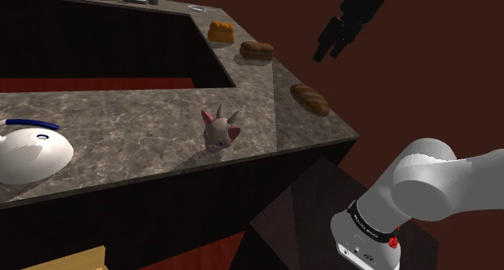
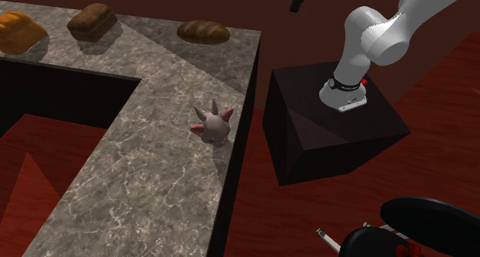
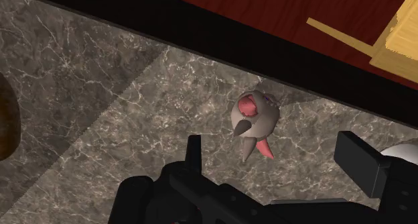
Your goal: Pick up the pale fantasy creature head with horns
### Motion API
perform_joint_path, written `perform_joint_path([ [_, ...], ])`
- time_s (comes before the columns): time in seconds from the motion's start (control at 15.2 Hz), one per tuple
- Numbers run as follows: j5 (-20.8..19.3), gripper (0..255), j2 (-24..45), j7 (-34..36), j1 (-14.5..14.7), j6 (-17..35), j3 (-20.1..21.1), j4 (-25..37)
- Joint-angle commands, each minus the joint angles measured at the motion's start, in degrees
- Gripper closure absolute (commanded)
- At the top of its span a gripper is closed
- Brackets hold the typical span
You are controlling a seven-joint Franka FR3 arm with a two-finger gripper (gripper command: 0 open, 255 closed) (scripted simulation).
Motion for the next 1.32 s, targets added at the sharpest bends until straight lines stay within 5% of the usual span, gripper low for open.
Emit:
perform_joint_path([
  [0.0, 0.0, 0, 0.0, 0.0, 0.0, 0.0, 0.0, 0.0],
  [0.66, 0.2, 0, 6.0, 3.8, 0.4, 24.5, 3.5, -15.0],
  [1.25, -1.9, 0, 21.9, 9.0, -1.0, 48.7, 7.7, -20.2],
])
